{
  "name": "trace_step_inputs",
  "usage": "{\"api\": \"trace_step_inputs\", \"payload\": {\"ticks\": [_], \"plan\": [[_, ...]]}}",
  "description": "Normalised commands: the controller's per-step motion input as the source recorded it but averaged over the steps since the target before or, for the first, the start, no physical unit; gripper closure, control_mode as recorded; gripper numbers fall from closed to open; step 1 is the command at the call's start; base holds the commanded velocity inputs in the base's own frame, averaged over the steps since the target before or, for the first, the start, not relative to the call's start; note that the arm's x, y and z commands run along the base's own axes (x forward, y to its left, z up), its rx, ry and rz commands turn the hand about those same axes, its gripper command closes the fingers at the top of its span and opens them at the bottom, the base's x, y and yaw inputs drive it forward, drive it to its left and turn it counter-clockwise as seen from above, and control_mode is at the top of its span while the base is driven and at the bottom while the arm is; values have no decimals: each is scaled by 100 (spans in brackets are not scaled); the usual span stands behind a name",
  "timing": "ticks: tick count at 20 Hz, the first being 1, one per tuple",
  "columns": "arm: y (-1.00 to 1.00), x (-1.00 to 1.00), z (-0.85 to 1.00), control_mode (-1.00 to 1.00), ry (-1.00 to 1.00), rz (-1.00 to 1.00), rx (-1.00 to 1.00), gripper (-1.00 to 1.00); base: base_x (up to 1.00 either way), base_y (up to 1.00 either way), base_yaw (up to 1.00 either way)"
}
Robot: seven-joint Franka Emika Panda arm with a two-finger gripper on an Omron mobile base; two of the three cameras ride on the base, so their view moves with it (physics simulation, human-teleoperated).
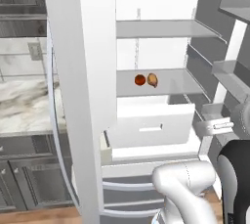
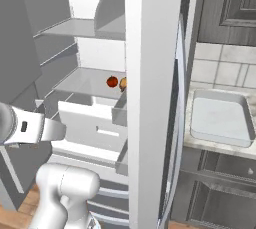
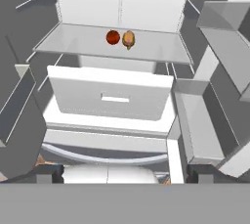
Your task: Place one tomato and one chicken drumstick in each tupperware on the nearby counter, to pack two identical lunches.
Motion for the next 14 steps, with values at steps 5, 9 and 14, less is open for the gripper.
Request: {"api": "trace_step_inputs", "payload": {"ticks": [5, 9, 14], "plan": [[0, 0, 0, 100, 0, 0, 0, -100, 75, 0, 0], [0, 0, 0, 100, 0, 0, 0, -100, 71, 0, 0], [0, 52, -11, -100, 4, 0, 0, -100, 13, 0, 0]]}}
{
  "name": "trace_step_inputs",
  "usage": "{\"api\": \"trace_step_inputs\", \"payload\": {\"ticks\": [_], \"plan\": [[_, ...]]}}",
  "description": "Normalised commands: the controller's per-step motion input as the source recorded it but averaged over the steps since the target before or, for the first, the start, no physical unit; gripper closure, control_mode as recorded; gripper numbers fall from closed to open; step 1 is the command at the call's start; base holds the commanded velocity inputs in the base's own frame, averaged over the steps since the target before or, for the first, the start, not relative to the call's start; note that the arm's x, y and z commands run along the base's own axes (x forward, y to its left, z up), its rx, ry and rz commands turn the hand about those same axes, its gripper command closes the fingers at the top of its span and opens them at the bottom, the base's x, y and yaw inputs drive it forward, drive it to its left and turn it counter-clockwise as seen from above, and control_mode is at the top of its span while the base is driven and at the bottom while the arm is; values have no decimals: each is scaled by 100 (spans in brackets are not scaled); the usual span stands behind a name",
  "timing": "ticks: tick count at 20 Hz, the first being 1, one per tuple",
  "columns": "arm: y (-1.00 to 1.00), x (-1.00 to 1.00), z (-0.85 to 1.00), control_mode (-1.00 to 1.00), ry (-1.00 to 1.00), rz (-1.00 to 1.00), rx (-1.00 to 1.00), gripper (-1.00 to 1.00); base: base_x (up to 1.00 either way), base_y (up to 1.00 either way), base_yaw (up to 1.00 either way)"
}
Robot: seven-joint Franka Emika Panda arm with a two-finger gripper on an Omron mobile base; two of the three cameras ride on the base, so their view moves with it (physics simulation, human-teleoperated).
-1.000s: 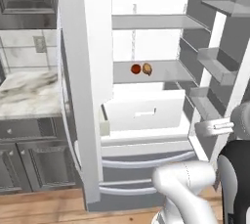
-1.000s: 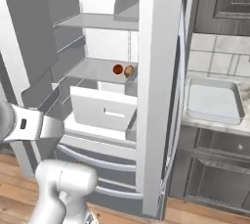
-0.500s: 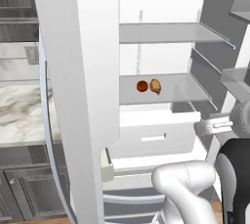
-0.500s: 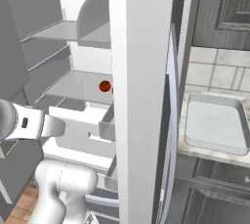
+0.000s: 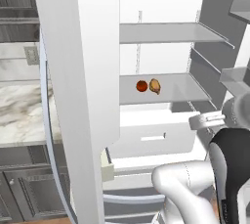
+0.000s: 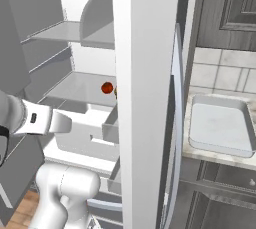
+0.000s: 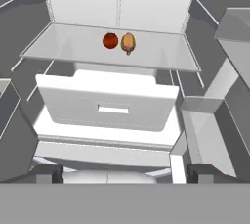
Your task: Place one tomato and one chicken drumstick in each tupperware on the nearby counter, to pack two identical lunches.
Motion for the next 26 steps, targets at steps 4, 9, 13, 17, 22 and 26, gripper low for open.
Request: {"api": "trace_step_inputs", "payload": {"ticks": [4, 9, 13, 17, 22, 26], "plan": [[0, 73, -1, -100, 3, 0, 0, -100, 0, 0, 0], [4, 71, -7, -100, 0, 0, 0, -100, 0, 0, 0], [6, 60, -28, -100, 5, 0, 0, -100, 0, 0, 0], [9, 66, -28, -100, 3, 0, 0, -100, 0, 0, 0], [9, 62, -20, -100, 0, 0, 1, -100, 0, 0, 0], [4, 47, -13, -100, 0, 0, 0, -100, 0, 0, 0]]}}
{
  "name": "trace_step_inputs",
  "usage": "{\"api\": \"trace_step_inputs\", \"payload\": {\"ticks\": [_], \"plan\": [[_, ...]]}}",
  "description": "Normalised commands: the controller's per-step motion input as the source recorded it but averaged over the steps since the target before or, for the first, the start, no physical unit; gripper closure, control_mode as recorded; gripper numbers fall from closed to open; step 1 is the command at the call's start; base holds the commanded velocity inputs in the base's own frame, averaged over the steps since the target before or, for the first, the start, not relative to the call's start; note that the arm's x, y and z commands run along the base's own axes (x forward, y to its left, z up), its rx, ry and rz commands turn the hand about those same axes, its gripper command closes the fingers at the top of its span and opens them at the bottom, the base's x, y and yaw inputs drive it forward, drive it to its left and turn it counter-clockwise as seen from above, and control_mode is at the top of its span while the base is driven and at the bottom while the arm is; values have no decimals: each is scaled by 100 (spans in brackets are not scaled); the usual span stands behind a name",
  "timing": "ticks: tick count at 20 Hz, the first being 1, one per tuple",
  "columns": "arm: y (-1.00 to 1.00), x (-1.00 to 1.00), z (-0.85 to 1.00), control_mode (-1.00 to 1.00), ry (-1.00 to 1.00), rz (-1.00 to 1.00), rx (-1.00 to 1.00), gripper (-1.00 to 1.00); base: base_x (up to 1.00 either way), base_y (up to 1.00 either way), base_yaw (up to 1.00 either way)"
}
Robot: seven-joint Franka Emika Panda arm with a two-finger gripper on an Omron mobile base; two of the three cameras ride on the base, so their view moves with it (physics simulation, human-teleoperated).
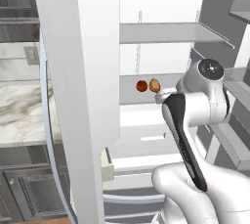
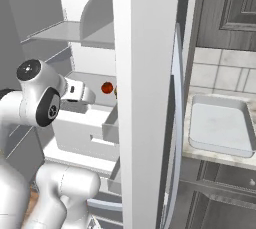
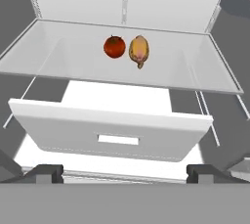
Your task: Place one tomato and one chicken drumstick in each tupperware on the nearby counter, to pack two identical lunches.
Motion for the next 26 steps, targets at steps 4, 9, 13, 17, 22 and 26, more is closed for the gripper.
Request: {"api": "trace_step_inputs", "payload": {"ticks": [4, 9, 13, 17, 22, 26], "plan": [[-4, 33, -3, -100, 0, 0, 0, -100, 0, 0, 0], [-11, 40, 0, -100, 0, 0, 0, -100, 0, 0, 0], [-13, 47, -3, -100, 0, 0, 0, -100, 0, 0, 0], [-16, 43, -17, -100, 0, 0, 0, -100, 0, 0, 0], [-13, 30, -41, -100, 0, 0, 0, -100, 0, 0, 0], [-6, 46, -23, -100, 0, 0, 0, -100, 0, 0, 0]]}}
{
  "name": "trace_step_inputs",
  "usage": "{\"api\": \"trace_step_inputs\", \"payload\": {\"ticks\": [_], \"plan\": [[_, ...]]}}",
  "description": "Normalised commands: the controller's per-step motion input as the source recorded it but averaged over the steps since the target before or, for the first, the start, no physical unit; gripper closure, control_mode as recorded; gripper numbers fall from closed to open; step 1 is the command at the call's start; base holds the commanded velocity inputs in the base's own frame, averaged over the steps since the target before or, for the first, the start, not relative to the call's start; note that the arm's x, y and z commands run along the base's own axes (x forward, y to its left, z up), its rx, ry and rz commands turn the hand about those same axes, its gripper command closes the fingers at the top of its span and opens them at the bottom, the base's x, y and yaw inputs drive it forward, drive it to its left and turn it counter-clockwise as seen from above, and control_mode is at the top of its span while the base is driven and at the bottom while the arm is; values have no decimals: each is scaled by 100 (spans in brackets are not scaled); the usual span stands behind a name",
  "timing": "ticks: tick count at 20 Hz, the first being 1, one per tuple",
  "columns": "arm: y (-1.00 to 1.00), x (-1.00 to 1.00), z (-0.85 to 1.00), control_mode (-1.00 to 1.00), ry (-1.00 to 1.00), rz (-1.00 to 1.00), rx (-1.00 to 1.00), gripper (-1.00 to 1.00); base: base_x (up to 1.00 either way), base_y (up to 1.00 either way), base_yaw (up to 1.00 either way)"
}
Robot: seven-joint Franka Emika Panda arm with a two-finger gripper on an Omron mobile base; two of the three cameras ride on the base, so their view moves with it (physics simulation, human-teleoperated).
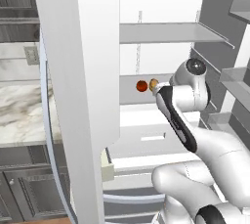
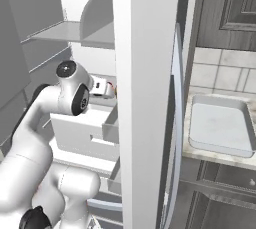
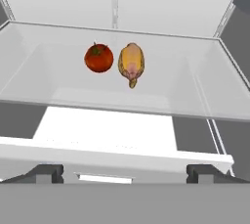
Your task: Place one tomato and one chicken drumstick in each tupperware on the nearby counter, to pack two identical lunches.
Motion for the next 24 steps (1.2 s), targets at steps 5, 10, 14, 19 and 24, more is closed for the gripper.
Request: {"api": "trace_step_inputs", "payload": {"ticks": [5, 10, 14, 19, 24], "plan": [[0, 53, -5, -100, 0, 0, 0, -100, 0, 0, 0], [-2, 45, -6, -100, 0, 0, 0, -100, 0, 0, 0], [-9, 32, -19, -100, 1, 0, 0, -100, 0, 0, 0], [-12, 24, -22, -100, 1, 0, 0, -100, 0, 0, 0], [-5, 35, -20, -100, 0, 0, 0, -100, 0, 0, 0]]}}
